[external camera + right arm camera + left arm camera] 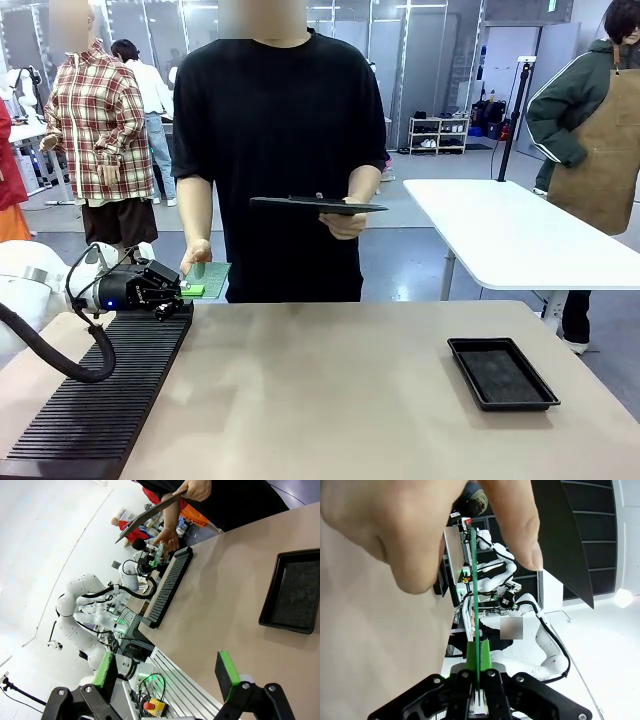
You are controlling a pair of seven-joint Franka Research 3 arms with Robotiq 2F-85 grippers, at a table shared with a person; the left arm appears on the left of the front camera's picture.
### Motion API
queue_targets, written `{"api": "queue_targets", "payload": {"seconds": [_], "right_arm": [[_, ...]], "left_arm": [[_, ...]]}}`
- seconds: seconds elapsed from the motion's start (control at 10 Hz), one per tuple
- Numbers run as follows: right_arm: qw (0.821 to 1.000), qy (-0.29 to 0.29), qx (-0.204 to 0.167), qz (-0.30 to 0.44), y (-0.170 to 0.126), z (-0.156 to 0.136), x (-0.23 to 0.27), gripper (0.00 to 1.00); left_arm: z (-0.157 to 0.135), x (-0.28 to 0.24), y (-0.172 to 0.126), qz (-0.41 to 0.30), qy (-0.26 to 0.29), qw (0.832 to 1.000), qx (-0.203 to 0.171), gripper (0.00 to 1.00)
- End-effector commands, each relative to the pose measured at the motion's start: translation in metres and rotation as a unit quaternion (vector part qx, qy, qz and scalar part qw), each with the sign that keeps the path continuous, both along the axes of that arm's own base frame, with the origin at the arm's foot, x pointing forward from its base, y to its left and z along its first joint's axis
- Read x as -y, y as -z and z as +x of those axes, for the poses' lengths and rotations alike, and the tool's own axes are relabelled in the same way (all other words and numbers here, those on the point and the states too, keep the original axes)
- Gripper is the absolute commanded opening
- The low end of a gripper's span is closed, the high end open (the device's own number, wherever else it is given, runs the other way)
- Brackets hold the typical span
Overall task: Inspect the PCB.
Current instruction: Release the Blank PCB you were holding.
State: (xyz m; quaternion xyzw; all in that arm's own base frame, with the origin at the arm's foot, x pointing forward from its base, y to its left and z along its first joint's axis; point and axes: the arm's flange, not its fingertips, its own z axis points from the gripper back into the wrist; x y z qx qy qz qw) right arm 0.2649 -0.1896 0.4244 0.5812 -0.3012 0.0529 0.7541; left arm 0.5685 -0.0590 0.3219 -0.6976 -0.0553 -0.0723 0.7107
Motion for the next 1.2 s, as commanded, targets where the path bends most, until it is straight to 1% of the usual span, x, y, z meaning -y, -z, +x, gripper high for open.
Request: {"api": "queue_targets", "payload": {"seconds": [0.0,1.1], "right_arm": [[1.0,-0.001,0.01,0.0,-0.0008,0.0002,0.0007,1.0],[1.0,-0.001,0.01,0.0,-0.0008,0.0002,0.0007,1.0]], "left_arm": [[-0.0008,0.0005,0.0001,0.005,0.005,1.0,-0.002,0.03],[-0.0003,0.0,0.0004,0.0,0.0,1.0,-0.001,0.03]]}}
